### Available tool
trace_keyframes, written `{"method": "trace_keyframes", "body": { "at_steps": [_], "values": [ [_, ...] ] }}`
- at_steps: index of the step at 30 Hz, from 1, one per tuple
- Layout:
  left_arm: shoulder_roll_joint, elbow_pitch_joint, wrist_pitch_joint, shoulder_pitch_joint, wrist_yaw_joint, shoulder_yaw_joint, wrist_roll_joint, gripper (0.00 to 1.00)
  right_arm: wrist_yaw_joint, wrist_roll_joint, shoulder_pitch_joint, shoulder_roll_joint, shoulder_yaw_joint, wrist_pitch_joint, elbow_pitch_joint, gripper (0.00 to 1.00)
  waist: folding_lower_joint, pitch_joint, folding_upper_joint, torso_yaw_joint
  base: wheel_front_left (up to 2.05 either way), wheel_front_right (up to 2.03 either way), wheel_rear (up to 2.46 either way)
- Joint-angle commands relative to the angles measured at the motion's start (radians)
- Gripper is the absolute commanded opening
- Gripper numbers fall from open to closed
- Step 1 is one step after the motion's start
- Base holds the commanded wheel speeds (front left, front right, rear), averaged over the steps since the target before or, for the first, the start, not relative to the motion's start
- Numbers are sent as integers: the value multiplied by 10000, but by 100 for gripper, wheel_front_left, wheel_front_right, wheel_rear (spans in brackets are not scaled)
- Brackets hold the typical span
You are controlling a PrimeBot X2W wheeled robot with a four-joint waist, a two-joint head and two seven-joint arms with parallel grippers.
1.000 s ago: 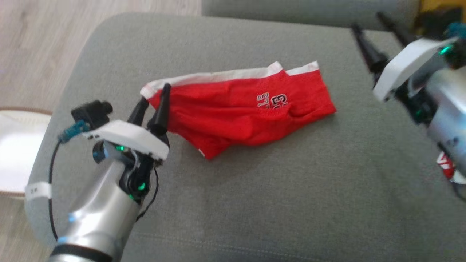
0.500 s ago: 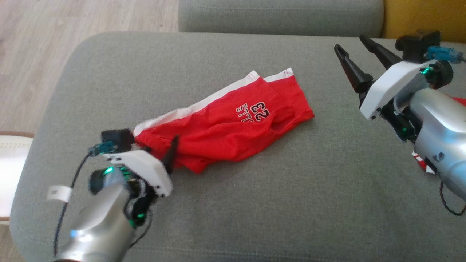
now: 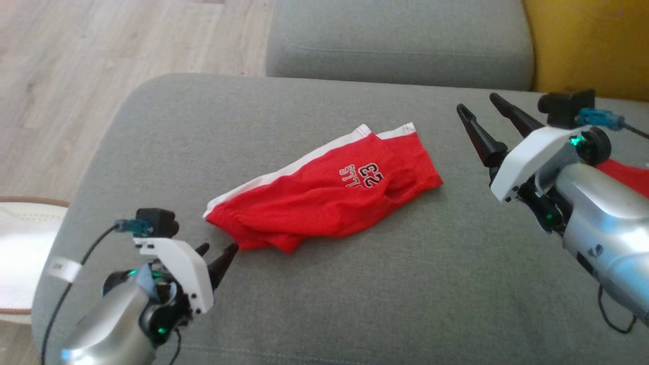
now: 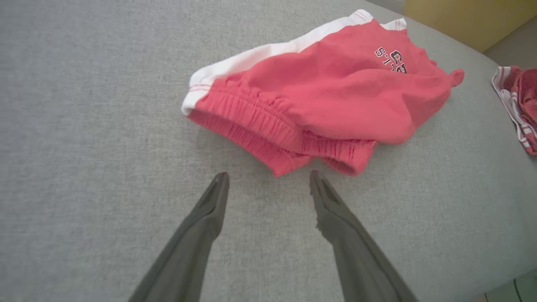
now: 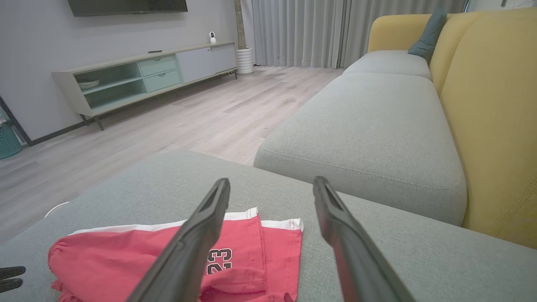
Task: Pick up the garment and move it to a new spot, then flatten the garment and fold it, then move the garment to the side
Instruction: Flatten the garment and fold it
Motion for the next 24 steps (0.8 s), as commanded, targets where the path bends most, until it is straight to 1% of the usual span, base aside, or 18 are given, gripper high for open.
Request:
{"method": "trace_keyframes", "body": {
  "at_steps": [1,4,7,8,11,13,15,17,19,21,24],
  "values": [
    [565,-581,2,-423,11,390,-42,100,-9,69,55,2,-172,-178,-87,100,0,-136,-1,165,0,0,0],
    [1108,-1468,-237,-206,382,501,190,100,-9,131,332,-19,-400,-243,-46,100,0,-266,-1,338,0,0,0],
    [1433,-2460,-1106,77,1025,934,375,100,-9,166,688,9,-789,-291,-36,100,0,-393,-1,504,0,0,0],
    [1433,-2460,-1106,77,1025,934,375,100,-9,166,688,9,-789,-291,-36,100,0,-393,-1,504,0,0,0],
    [1503,-3530,-2423,426,1604,1309,745,100,-9,-77,1017,-46,-1498,-307,-149,100,0,-490,-1,657,0,0,0],
    [1449,-4100,-3256,759,1866,1461,962,100,-9,-492,1282,-50,-2268,-309,-366,100,0,-514,-1,706,0,0,0],
    [1287,-4535,-3834,1121,2204,1651,1138,100,-9,-1067,1655,5,-3163,-310,-640,100,0,-556,-1,728,0,0,0],
    [997,-4978,-4121,1545,2480,1908,1293,100,-9,-1810,2169,142,-4210,-311,-994,100,0,-587,-1,719,0,0,0],
    [566,-5377,-4220,2017,2736,2297,1434,100,-9,-3243,2683,204,-5100,-312,-1390,100,0,-588,-1,691,0,0,0],
    [163,-5916,-4235,2415,2963,2817,2157,100,-9,-4178,3450,605,-6322,-312,-1818,100,0,-575,-1,649,0,0,0],
    [-526,-6404,-4240,3167,3052,3430,3267,100,-9,-5608,4666,1331,-7839,-312,-2559,100,0,-541,-1,573,0,0,0]
  ]
}}
